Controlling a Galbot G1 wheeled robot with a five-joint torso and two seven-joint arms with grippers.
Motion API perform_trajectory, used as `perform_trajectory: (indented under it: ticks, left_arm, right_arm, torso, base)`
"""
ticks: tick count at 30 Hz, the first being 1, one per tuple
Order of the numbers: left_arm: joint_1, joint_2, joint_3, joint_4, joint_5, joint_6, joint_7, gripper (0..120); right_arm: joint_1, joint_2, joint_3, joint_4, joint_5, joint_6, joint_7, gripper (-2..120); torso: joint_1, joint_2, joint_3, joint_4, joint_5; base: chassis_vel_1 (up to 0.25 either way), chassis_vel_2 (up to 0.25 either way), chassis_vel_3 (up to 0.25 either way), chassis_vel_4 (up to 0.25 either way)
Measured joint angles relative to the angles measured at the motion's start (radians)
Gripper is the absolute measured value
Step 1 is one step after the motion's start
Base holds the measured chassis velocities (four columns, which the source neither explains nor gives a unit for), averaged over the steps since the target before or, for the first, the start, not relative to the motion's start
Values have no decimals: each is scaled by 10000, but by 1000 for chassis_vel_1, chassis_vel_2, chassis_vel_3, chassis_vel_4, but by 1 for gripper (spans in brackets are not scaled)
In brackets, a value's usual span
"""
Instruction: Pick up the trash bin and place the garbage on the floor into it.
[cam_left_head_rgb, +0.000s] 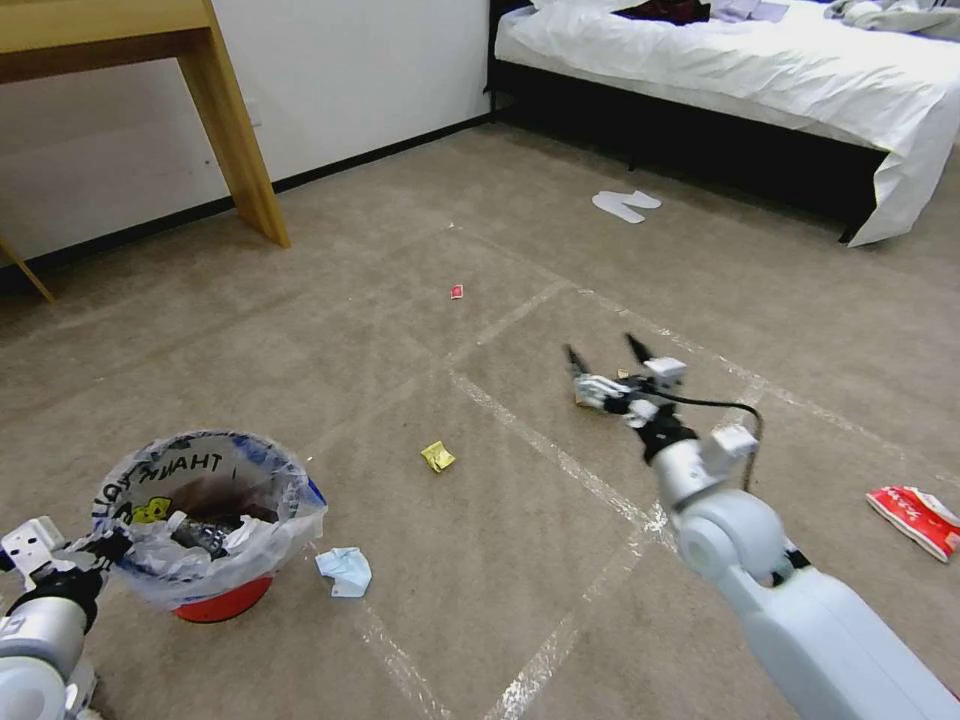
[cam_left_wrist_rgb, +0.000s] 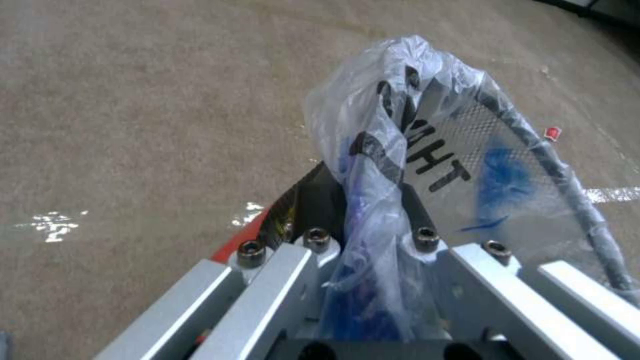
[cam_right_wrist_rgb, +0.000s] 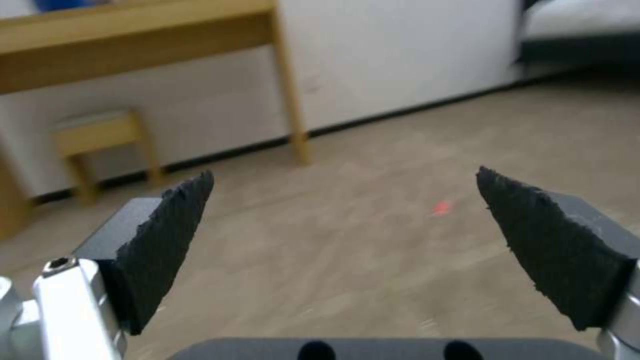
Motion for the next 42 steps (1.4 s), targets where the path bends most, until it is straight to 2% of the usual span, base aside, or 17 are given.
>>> perform_trajectory:
  ticks: [1, 3, 5, 8, 10, 11, 13, 17, 28, 42]
  left_arm:
    - [-2, -14, -6, 2, 8, 3, -1, 5]
    - [-2, -16, -7, 3, 10, 3, -1, 5]
    - [-17, -28, -56, 59, 25, 4, -12, 5]
    - [-24, -28, -84, 84, 35, 5, -17, 5]
    - [-56, -28, -198, 109, 20, 18, -34, 5]
    - [-56, -28, -198, 109, 20, 18, -34, 5]
    - [-33, -20, -356, 174, 10, 38, -47, 5]
    - [25, -10, -601, 324, 11, 82, -67, 5]
    - [-2, 41, -1142, 516, -168, 172, -140, 5]
    - [19, 60, -1252, 519, -293, 146, -136, 5]
  right_arm:
    - [503, 75, -713, -98, 338, -236, 81, 100]
    - [572, 89, -799, -112, 382, -266, 91, 100]
    - [1656, 315, -2226, -369, 905, -653, 264, 100]
    - [2108, 448, -2903, -536, 1133, -827, 350, 100]
    - [2781, 760, -4164, -820, 1575, -1174, 570, 100]
    - [2781, 760, -4164, -820, 1575, -1174, 570, 100]
    - [3273, 1130, -5403, -1107, 1838, -1379, 719, 100]
    - [3679, 1544, -6346, -1322, 2133, -1603, 981, 100]
    - [4418, 2004, -7311, -1858, 2782, -2168, 1166, 100]
    - [4818, 3015, -8043, -3310, 2925, -3380, 1536, 100]
  torso:
    - [0, 0, 0, 0, 2]
    - [0, 0, 0, 0, 3]
    - [1, 0, 0, 2, 0]
    - [1, 0, 0, 2, -1]
    - [0, 0, 0, 1, -1]
    - [0, 0, 0, 1, -1]
    - [1, 0, 0, 1, -1]
    - [0, 0, -1, 1, -1]
    - [0, 0, 0, 0, 1]
    - [0, 0, 0, 1, 0]
  base:
    - [0, 0, 0, 0]
    - [0, 0, 0, 0]
    - [0, 0, 0, 0]
    - [0, 0, 0, 0]
    - [0, 0, 0, 0]
    - [0, 0, 0, 0]
    - [0, 0, 0, 0]
    - [0, 0, 0, 0]
    - [0, 0, 0, 0]
    - [0, 0, 0, 0]
